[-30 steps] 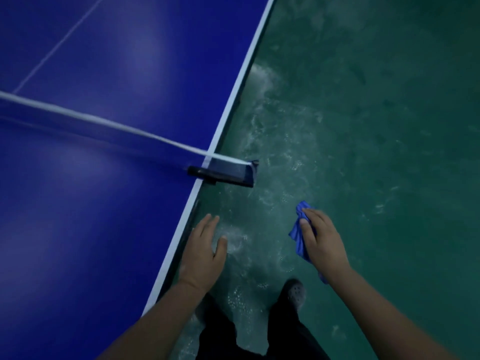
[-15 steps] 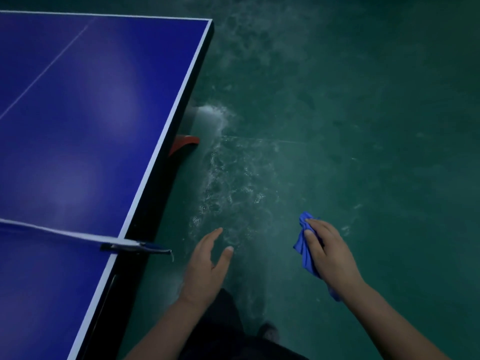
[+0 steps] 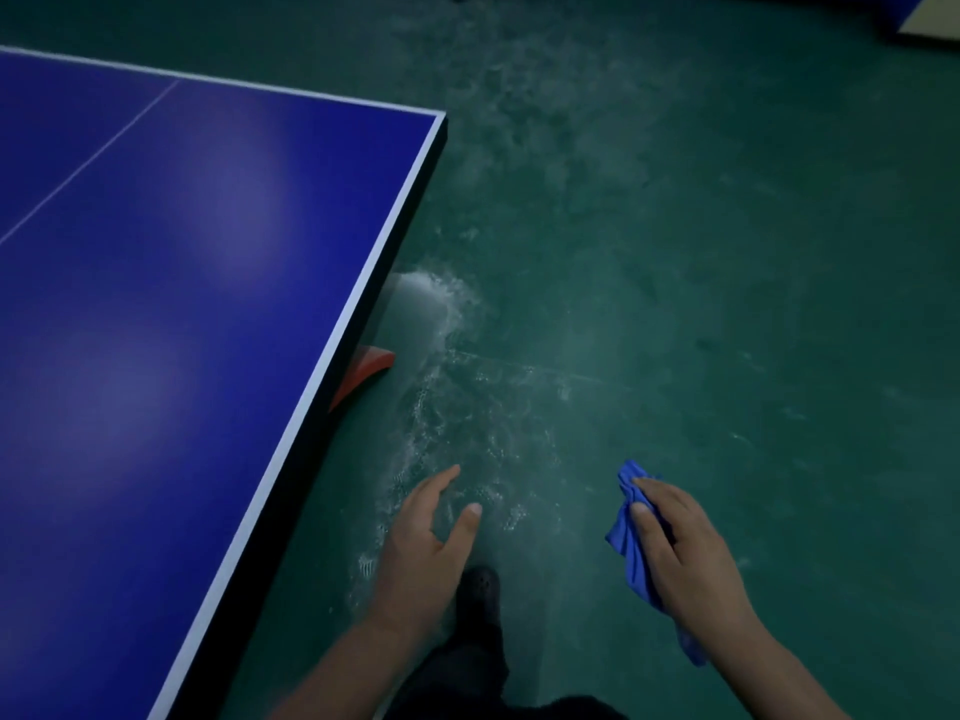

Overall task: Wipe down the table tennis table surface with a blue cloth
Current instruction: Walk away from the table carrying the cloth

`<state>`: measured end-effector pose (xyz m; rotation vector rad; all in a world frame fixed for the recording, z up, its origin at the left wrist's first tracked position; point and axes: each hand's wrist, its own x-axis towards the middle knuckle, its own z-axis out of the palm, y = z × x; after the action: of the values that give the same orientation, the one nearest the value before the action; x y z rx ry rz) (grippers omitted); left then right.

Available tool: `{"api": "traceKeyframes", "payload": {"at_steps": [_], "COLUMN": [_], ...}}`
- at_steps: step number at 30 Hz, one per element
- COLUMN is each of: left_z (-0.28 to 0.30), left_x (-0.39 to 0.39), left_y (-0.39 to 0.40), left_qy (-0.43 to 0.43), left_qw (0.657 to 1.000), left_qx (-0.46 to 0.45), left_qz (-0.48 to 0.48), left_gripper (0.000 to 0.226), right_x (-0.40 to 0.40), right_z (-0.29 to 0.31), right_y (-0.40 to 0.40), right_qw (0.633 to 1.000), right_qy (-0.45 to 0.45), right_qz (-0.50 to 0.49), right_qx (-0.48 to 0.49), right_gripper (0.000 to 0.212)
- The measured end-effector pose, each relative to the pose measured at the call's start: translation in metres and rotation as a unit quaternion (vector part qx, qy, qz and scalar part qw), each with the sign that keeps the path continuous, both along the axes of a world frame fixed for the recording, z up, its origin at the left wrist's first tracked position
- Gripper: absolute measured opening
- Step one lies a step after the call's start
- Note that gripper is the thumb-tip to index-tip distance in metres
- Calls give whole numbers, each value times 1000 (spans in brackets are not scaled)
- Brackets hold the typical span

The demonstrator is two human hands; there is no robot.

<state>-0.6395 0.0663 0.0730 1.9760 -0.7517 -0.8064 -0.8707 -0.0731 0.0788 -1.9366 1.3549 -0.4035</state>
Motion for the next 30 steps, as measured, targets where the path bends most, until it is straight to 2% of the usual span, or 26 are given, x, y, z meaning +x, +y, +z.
{"api": "traceKeyframes", "payload": {"at_steps": [7,11,18,22,25,30], "left_z": [17,5,-1,11,15,-7], "left_x": [76,100,148,195,240,324], "left_y": [-202,-310,-496,-603,-677,-794], "left_qy": [-33,-28,-13,-36,-37,-28], "left_qw": [998,997,1000,999,998,996], "left_qx": [-17,-14,-7,-13,-31,-26], "left_qz": [-60,-69,4,0,37,78], "left_gripper": [42,42,53,41,39,40], "right_x": [48,76,145,199,252,355], "right_z": [14,2,1,14,19,-3], "right_y": [-178,-282,-493,-612,-697,-831], "right_qw": [999,998,1000,1000,999,997], "right_qy": [4,-10,-16,-15,-20,-20], "right_qz": [-49,-62,-18,26,48,79], "right_qx": [-24,-21,-2,9,3,13], "right_gripper": [31,32,34,34,35,35]}}
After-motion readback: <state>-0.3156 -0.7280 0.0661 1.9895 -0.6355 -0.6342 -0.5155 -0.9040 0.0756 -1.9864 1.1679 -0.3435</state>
